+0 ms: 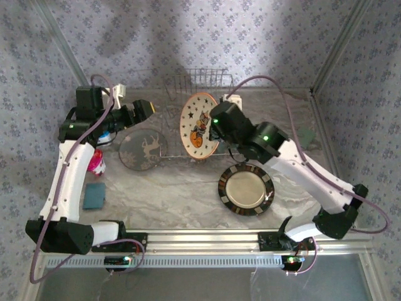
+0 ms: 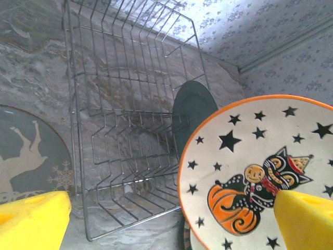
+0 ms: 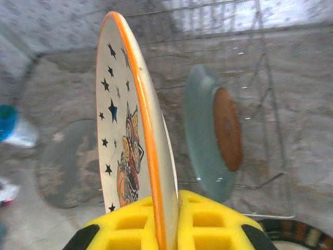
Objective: Load the plates into the dish rack
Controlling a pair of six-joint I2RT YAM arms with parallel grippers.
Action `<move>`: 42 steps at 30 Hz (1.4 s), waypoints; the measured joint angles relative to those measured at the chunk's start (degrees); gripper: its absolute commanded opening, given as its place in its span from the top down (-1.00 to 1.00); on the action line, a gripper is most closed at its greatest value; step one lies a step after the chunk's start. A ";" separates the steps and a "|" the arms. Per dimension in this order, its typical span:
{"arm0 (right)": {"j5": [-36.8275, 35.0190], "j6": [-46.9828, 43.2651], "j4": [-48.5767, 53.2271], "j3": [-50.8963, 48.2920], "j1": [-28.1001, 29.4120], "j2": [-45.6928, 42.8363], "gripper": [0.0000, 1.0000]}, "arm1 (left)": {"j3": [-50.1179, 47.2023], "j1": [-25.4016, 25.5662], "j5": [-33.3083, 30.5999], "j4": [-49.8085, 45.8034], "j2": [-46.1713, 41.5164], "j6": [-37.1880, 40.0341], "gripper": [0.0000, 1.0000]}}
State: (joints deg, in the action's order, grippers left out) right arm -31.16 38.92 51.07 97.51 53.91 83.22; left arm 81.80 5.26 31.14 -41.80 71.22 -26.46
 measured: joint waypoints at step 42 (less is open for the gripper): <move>-27.43 16.04 36.04 37.83 4.48 37.07 1.00 | -5.03 0.00 -2.01 0.96 -2.56 0.55 -0.99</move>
State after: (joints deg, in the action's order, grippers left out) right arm -58.59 54.96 87.11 135.35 58.39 120.29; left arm 76.77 5.26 29.12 -40.84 68.66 -25.91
